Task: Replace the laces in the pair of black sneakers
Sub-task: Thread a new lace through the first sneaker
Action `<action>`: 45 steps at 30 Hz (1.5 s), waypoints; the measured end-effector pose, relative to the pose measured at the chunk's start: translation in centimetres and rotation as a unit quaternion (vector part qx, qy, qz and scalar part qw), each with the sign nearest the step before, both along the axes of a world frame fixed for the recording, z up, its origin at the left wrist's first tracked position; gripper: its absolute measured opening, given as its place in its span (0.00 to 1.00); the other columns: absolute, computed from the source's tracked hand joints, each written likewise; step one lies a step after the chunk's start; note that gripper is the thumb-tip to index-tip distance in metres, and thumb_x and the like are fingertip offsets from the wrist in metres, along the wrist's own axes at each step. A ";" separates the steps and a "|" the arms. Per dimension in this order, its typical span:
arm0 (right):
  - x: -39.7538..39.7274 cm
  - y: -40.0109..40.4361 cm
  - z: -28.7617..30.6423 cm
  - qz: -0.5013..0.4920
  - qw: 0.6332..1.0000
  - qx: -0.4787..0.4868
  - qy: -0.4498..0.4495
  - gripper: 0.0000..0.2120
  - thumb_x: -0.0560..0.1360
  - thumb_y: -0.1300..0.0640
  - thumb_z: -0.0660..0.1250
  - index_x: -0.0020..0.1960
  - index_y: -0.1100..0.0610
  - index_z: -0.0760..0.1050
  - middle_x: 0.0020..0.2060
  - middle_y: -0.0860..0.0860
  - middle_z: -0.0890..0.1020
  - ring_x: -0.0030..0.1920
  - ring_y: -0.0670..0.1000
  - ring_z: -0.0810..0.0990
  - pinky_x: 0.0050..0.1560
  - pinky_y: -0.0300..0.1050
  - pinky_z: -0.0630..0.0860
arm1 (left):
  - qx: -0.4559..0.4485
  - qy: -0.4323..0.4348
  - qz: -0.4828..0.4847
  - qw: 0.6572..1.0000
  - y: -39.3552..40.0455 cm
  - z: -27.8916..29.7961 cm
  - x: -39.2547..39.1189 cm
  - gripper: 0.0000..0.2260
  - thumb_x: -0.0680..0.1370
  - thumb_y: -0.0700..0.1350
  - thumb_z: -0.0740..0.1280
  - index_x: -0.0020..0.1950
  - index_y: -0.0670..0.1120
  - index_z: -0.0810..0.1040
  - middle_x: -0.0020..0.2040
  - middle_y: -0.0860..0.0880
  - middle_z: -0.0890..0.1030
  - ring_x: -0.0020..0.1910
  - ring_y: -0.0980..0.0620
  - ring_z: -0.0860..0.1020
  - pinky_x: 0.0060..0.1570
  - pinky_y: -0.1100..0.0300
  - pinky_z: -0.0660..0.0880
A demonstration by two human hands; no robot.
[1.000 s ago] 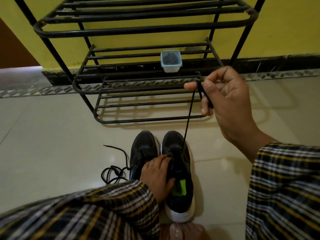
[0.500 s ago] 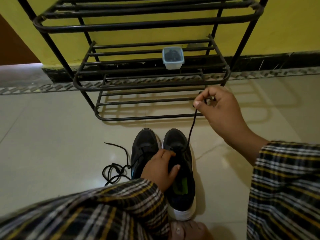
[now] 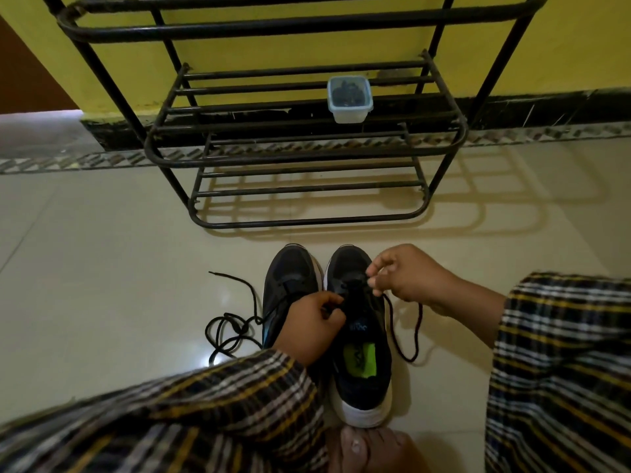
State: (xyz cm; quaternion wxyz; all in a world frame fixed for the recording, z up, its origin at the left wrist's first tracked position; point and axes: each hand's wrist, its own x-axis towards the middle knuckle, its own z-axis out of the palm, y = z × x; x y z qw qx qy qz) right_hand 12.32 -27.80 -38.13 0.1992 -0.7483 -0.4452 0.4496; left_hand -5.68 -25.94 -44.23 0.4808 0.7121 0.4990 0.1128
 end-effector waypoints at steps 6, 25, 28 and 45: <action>-1.0 -0.5 -2.4 -0.009 1.000 -0.026 0.006 0.03 0.73 0.63 0.70 0.43 0.61 0.82 0.33 0.52 0.83 0.22 0.43 0.72 0.23 0.33 0.66 | -0.003 -0.026 -0.032 0.999 0.3 -0.2 -0.4 0.16 0.76 0.33 0.58 0.60 0.43 0.78 0.45 0.50 0.81 0.41 0.61 0.78 0.42 0.74 0.73; -2.9 -0.3 -4.9 0.028 0.997 0.008 -0.076 0.06 0.73 0.57 0.70 0.39 0.58 0.81 0.40 0.52 0.83 0.44 0.51 0.81 0.45 0.42 0.77 | -0.030 -0.060 -0.038 0.997 0.5 -0.7 -0.8 0.19 0.77 0.32 0.56 0.64 0.45 0.76 0.56 0.46 0.81 0.54 0.52 0.79 0.58 0.53 0.76; -2.8 -0.4 -5.0 0.043 0.996 0.023 -0.070 0.06 0.74 0.57 0.69 0.42 0.59 0.81 0.39 0.51 0.82 0.44 0.50 0.80 0.45 0.41 0.75 | -0.031 -0.062 -0.039 0.997 0.4 -0.7 -0.7 0.19 0.77 0.32 0.55 0.63 0.46 0.76 0.56 0.47 0.81 0.54 0.52 0.79 0.57 0.54 0.76; -3.1 -0.2 -5.3 0.076 0.989 0.047 -0.121 0.07 0.75 0.57 0.68 0.42 0.60 0.80 0.35 0.49 0.77 0.41 0.49 0.77 0.41 0.38 0.69 | -0.026 -0.043 -0.025 0.998 0.4 -1.3 -0.8 0.18 0.79 0.39 0.58 0.68 0.46 0.73 0.62 0.49 0.78 0.61 0.54 0.76 0.63 0.54 0.73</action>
